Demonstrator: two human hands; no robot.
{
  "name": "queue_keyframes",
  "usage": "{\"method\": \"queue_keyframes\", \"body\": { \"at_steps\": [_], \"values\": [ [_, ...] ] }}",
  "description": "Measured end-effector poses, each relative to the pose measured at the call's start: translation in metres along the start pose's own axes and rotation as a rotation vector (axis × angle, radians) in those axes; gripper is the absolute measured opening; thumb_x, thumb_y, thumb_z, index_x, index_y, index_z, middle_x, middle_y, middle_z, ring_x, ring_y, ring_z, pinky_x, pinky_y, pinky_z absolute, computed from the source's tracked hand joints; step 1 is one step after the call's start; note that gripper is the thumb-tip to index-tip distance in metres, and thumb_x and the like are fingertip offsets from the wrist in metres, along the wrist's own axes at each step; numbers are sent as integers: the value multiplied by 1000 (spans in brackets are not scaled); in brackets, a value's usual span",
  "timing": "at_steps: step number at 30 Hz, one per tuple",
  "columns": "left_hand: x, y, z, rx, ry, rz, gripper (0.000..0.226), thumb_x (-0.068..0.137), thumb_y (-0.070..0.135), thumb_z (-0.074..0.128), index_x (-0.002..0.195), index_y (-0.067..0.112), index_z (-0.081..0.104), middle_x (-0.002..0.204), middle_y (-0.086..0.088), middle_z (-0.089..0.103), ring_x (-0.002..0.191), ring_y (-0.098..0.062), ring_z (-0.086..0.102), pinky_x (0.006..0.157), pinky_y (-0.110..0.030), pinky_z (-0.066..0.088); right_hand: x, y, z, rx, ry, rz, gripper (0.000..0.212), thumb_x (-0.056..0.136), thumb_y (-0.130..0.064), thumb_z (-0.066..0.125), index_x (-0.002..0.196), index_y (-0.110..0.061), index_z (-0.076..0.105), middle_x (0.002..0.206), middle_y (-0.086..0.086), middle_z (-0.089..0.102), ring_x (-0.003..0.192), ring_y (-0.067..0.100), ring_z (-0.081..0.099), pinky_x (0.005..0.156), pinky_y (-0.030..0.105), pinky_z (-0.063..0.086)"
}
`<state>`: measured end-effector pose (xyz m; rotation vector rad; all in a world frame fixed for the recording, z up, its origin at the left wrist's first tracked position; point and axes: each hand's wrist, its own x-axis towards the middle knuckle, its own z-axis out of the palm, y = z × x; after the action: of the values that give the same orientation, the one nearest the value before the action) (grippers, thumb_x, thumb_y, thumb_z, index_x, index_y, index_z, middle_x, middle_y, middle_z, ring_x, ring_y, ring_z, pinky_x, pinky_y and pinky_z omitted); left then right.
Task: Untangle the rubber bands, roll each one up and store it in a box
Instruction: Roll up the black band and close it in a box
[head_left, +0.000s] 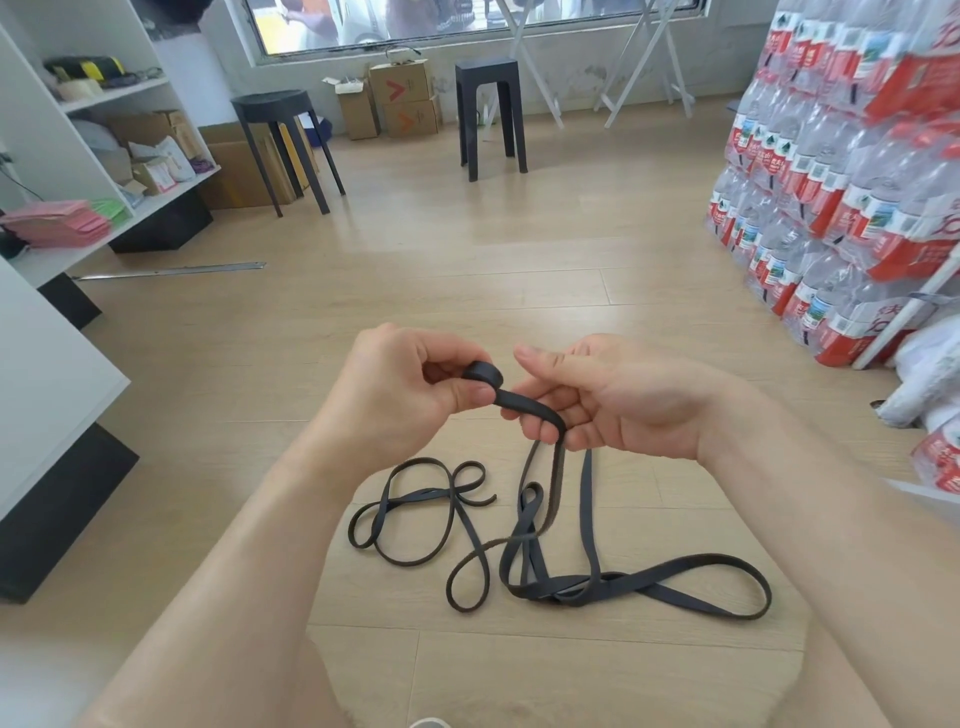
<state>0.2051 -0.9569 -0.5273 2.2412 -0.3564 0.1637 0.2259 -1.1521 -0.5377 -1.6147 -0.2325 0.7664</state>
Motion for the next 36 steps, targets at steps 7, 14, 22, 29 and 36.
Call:
{"method": "queue_keyframes", "body": {
  "at_steps": [7, 14, 22, 29, 36],
  "values": [
    [1, 3, 7, 211, -24, 127, 16, 73, 8, 78, 82, 21, 76, 66, 8, 65, 72, -9, 56, 64, -20, 45, 5, 4, 12, -61, 152, -85, 57, 65, -55, 72, 87, -3, 73, 70, 7, 58, 56, 10, 46, 55, 23, 30],
    [1, 3, 11, 91, -16, 23, 13, 70, 18, 82, 77, 23, 72, 62, 7, 60, 61, -3, 49, 59, -15, 42, 8, 9, 10, 11, 166, -110, 31, 71, -36, 76, 78, -7, 72, 62, 5, 58, 60, 14, 47, 62, 27, 31],
    [0, 4, 10, -531, -115, -126, 17, 67, 18, 73, 84, 14, 74, 71, 4, 71, 67, -4, 62, 66, -17, 49, 5, 8, 3, 183, -29, -176, 21, 79, -31, 65, 81, -10, 69, 66, 2, 60, 60, 10, 51, 55, 19, 33],
    [2, 2, 8, 103, 19, 21, 18, 75, 13, 77, 66, 27, 69, 67, 0, 68, 68, -18, 58, 66, -27, 46, 2, 3, -1, -6, -24, -46, 49, 94, -47, 50, 103, -3, 70, 74, 4, 66, 63, 10, 58, 52, 17, 44],
    [3, 2, 14, 281, -31, 167, 11, 72, 12, 79, 77, 21, 75, 63, 19, 54, 68, 10, 50, 62, -6, 36, 4, 7, 8, -142, 85, -81, 46, 75, -58, 62, 81, -12, 68, 67, 2, 61, 62, 11, 52, 54, 19, 35]
  ]
}}
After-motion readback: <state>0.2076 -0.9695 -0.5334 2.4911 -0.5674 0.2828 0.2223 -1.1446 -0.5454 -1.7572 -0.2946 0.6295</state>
